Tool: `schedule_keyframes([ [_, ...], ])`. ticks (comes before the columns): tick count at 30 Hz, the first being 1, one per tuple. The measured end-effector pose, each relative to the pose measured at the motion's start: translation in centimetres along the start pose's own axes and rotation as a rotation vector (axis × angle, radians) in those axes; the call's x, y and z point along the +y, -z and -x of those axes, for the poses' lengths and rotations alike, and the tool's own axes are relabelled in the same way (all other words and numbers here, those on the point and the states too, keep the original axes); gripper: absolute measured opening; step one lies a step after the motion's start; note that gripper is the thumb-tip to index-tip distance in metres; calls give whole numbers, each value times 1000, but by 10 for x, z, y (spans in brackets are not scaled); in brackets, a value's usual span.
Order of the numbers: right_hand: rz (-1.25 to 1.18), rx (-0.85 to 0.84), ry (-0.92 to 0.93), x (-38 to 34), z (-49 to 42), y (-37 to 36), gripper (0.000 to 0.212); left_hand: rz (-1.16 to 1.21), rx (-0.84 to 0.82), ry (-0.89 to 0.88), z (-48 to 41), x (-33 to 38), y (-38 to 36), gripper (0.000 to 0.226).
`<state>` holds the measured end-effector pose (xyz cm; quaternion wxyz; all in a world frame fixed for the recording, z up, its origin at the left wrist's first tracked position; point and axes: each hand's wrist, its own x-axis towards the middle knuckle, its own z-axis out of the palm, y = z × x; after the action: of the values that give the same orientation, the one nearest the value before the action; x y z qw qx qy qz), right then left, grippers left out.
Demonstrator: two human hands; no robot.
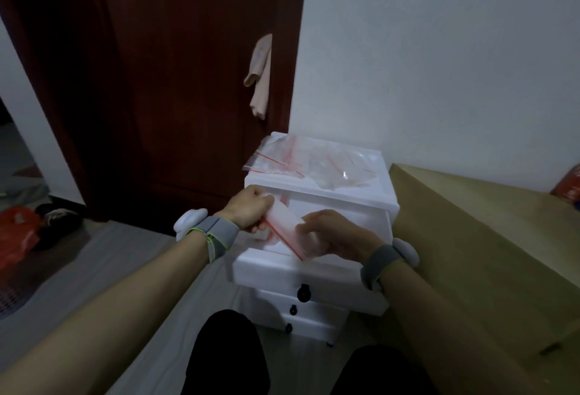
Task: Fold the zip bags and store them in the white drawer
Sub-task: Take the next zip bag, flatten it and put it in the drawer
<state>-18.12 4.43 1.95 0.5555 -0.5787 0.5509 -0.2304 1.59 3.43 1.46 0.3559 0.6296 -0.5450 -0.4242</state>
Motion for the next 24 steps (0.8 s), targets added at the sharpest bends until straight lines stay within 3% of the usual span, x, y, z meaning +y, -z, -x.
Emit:
schedule_keyframes([
  [3,58,64,-104,5,-11,6,15,-299,175,-84,-11,-10,9,20],
  [6,110,143,-173,10,-27,11,31,-606,308,-223,-18,-16,15,28],
  [9,58,210,-208,8,-41,7,18,-770,318,-216,-22,-25,11,32],
  [14,-66,254,-273,5,-67,-6,8,-643,168,14,-28,-42,1,28],
  [24,0,298,-255,14,-94,-26,16,-763,177,42,-30,-41,0,12],
])
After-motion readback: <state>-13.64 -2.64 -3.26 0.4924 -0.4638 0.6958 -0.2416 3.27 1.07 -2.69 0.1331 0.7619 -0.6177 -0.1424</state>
